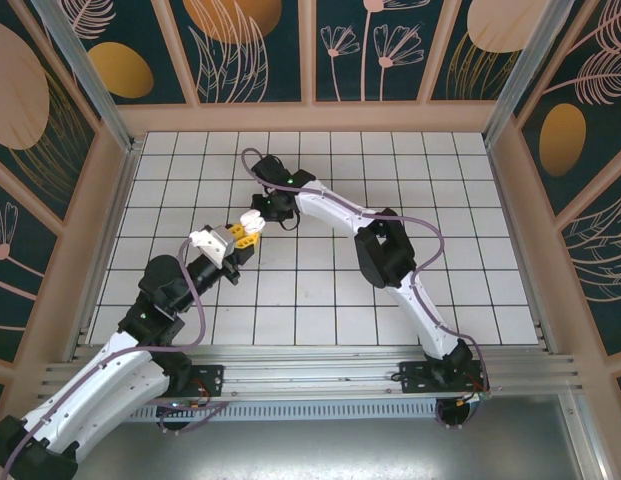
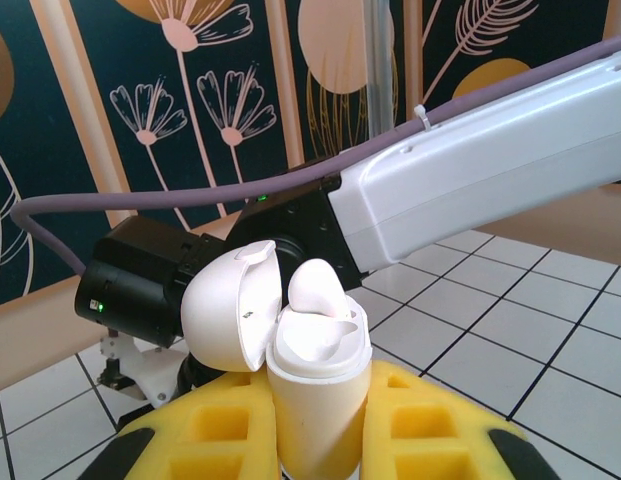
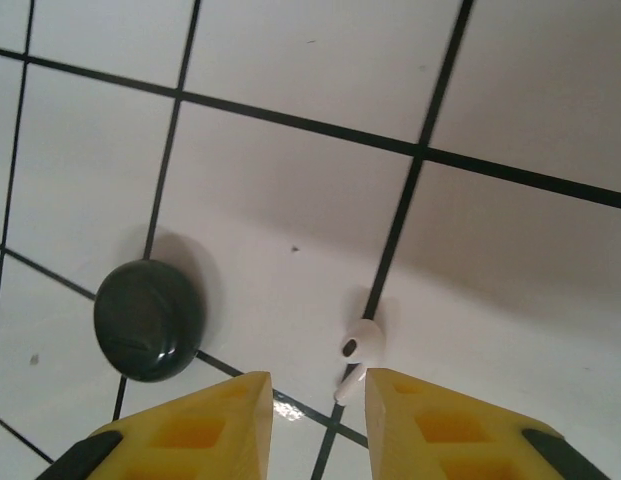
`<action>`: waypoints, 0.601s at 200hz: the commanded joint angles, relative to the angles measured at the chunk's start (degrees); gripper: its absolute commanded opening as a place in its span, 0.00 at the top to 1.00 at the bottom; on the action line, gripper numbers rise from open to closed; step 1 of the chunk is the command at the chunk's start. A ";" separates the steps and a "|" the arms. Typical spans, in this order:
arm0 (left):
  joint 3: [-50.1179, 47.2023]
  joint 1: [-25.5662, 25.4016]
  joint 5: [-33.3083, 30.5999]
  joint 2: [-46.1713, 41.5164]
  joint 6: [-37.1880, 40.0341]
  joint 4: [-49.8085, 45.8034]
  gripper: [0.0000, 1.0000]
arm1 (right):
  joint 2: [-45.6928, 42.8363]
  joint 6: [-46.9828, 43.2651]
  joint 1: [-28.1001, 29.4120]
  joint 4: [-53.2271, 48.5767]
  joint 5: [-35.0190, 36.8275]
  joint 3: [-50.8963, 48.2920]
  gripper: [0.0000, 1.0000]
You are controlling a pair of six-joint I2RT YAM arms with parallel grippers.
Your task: Insert the wireless bluetooth earbuds into the charging case
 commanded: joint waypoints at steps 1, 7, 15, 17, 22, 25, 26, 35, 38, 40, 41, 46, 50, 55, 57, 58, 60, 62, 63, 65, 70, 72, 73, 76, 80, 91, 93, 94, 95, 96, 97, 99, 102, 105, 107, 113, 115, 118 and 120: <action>-0.94 -0.15 -0.41 -0.51 0.73 1.07 1.00 | 0.63 4.40 0.80 -1.24 3.56 -0.04 0.70; -1.09 -0.23 -0.31 -0.51 0.73 1.34 1.00 | 0.63 4.95 0.93 -0.77 3.75 -0.66 0.70; -1.23 -0.18 -0.10 -0.35 0.65 1.42 1.00 | 0.71 5.67 1.06 -0.13 3.77 -1.23 0.70; -1.24 -0.21 -0.13 -0.41 0.63 1.50 1.00 | 0.71 5.84 1.11 0.02 3.77 -1.33 0.70; -1.24 -0.21 0.00 -0.42 0.65 1.45 1.00 | 0.80 6.14 1.18 0.41 3.85 -1.69 0.69; -1.24 -0.17 -0.04 -0.41 0.69 1.48 1.00 | 0.88 6.37 1.28 0.62 3.92 -1.78 0.69; -1.24 -0.20 -0.05 -0.42 0.67 1.45 1.00 | 0.88 6.41 1.31 0.70 3.98 -1.83 0.69; -1.27 -0.20 0.04 -0.40 0.82 1.31 1.00 | 1.22 6.86 1.55 1.08 4.29 -1.91 0.69; -1.15 -0.20 0.08 -0.42 0.86 1.20 1.00 | 1.30 7.03 1.59 1.21 4.30 -1.89 0.69; -1.13 -0.15 0.05 -0.42 0.88 1.16 1.00 | 1.43 7.12 1.62 1.28 4.30 -1.85 0.69; -1.14 -0.18 0.04 -0.42 0.90 1.15 1.00 | 1.47 7.13 1.65 1.33 4.30 -1.82 0.69; -1.06 -0.22 0.15 -0.47 0.99 1.01 1.00 | 1.71 7.30 1.81 1.53 4.30 -1.68 0.69; -1.01 -0.26 0.13 -0.46 0.97 0.90 1.00 | 1.90 7.44 1.86 1.62 4.36 -1.62 0.69; -1.06 -0.18 0.15 -0.59 1.06 0.81 1.00 | 2.03 7.58 1.94 1.67 4.51 -1.38 0.69; -0.99 -0.21 0.20 -0.60 1.04 0.82 1.00 | 2.14 7.63 2.01 1.75 4.55 -1.30 0.69; -0.98 -0.21 0.20 -0.60 1.07 0.81 1.00 | 2.17 7.65 2.07 1.74 4.60 -1.29 0.69; -1.00 -0.17 0.21 -0.60 1.09 0.75 1.00 | 2.24 7.72 2.11 1.81 4.68 -1.28 0.69; -0.98 -0.21 0.21 -0.58 1.16 0.74 1.00 | 2.30 7.75 2.16 1.82 4.77 -1.19 0.69; -0.98 -0.21 0.21 -0.63 1.13 0.72 1.00 | 2.30 7.76 2.19 1.87 4.80 -1.19 0.69; -0.93 -0.19 0.17 -0.67 1.17 0.65 1.00 | 2.41 7.76 2.20 1.90 4.89 -1.10 0.69; -0.89 -0.20 0.21 -0.64 1.17 0.47 1.00 | 2.51 7.85 2.28 1.91 5.08 -0.94 0.69; -0.84 -0.17 0.28 -0.72 1.16 0.45 1.00 | 2.55 7.85 2.29 1.89 5.15 -0.93 0.69; -0.86 -0.19 0.29 -0.75 1.17 0.45 1.00 | 2.60 7.90 2.30 1.91 5.21 -0.88 0.69; -0.84 -0.20 0.29 -0.77 1.18 0.38 1.00 | 2.70 7.94 2.37 1.92 5.30 -0.88 0.68; -0.84 -0.17 0.32 -0.78 1.22 0.33 1.00 | 2.81 7.98 2.39 1.85 5.47 -0.77 0.68; -0.97 -0.18 0.39 -0.94 1.16 0.27 1.00 | 3.06 8.07 2.48 1.79 5.83 -0.82 0.68; -1.02 -0.18 0.39 -0.95 1.13 0.27 1.00 | 3.15 8.11 2.52 1.71 5.91 -0.83 0.68; -0.95 -0.20 0.43 -0.95 1.16 0.22 1.00 | 3.16 8.11 2.50 1.68 5.94 -0.83 0.68; -0.96 -0.21 0.50 -0.99 1.08 0.25 1.00 | 3.17 8.11 2.49 1.58 5.96 -0.83 0.68; -0.97 -0.21 0.49 -1.02 1.09 0.26 1.00 | 3.17 8.12 2.48 1.57 6.01 -0.83 0.68; -1.01 -0.22 0.48 -1.03 1.05 0.22 1.00 | 3.17 8.12 2.48 1.57 6.03 -0.88 0.69; -1.05 -0.17 0.48 -1.04 1.02 0.23 1.00 | 3.28 8.12 2.47 1.48 6.12 -0.80 0.68; -1.06 -0.26 0.48 -1.07 1.05 0.19 1.00 | 3.34 8.19 2.58 1.41 6.28 -0.89 0.68; -1.04 -0.22 0.48 -1.16 1.01 0.26 1.00 | 3.43 8.20 2.56 1.37 6.44 -0.89 0.69; -1.12 -0.15 0.48 -1.16 0.94 0.26 1.00 | 3.43 8.20 2.61 1.32 6.55 -0.96 0.68; -1.16 -0.22 0.52 -1.26 0.98 0.35 1.00 | 3.60 8.20 2.69 1.19 6.81 -0.94 0.68; -1.22 -0.20 0.55 -1.27 1.00 0.35 1.00 | 3.61 8.20 2.73 1.21 6.90 -0.93 0.68; -1.23 -0.19 0.56 -1.32 0.94 0.33 1.00 | 3.69 8.28 2.82 1.17 6.93 -0.92 0.68; -1.30 -0.17 0.56 -1.37 0.88 0.35 1.00 | 3.74 8.29 2.85 1.16 7.00 -0.97 0.68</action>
